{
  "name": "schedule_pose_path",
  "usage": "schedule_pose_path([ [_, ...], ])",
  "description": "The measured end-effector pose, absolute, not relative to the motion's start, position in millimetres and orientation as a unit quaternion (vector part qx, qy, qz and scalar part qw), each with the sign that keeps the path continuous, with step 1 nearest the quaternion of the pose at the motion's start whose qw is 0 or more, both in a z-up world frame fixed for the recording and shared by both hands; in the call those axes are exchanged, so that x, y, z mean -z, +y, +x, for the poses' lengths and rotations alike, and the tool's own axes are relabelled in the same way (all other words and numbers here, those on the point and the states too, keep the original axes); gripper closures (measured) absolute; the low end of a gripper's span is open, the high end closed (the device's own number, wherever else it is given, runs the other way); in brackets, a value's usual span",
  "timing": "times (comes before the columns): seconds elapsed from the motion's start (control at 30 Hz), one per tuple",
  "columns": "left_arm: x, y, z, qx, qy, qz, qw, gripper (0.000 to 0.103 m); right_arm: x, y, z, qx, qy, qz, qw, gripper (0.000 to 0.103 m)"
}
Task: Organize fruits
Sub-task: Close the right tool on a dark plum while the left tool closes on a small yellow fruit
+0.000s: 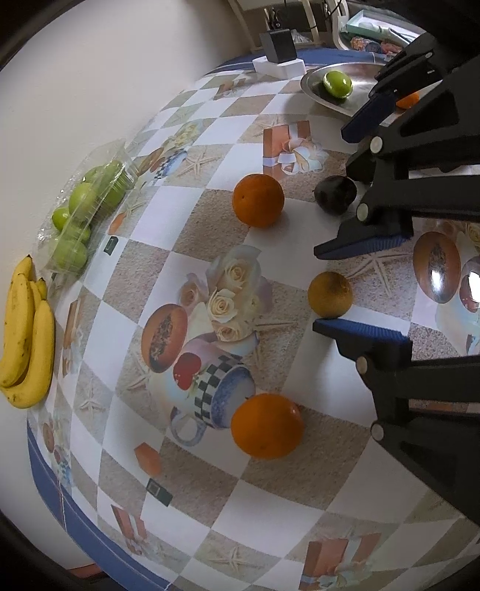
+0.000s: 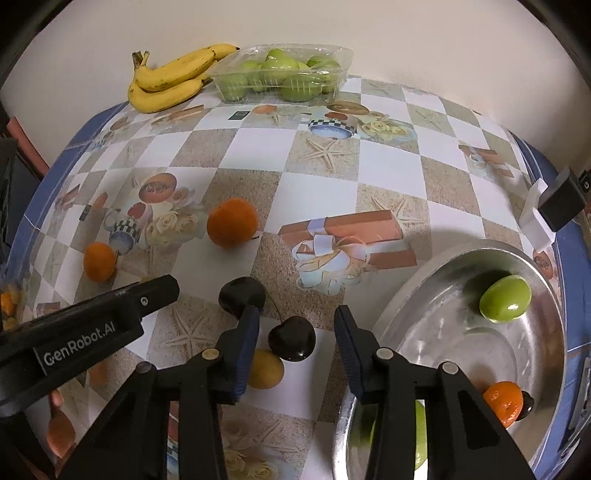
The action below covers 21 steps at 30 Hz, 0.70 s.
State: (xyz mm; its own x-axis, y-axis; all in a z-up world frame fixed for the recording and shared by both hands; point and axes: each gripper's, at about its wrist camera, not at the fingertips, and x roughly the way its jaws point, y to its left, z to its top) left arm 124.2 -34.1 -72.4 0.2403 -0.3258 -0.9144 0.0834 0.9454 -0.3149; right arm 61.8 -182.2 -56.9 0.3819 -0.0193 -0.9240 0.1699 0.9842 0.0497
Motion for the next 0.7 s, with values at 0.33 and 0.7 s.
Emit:
schedule_pose_path([
  [0.33,67,-34,124,0.131,0.599,-0.1,0.784,0.075,58,-178,62,0.062,0.557,0.055,0.826,0.061],
  [0.7,55,-30,124,0.135,0.59,-0.109,0.789,0.075,59,-178,61,0.062,0.566,0.048,0.821,0.069],
])
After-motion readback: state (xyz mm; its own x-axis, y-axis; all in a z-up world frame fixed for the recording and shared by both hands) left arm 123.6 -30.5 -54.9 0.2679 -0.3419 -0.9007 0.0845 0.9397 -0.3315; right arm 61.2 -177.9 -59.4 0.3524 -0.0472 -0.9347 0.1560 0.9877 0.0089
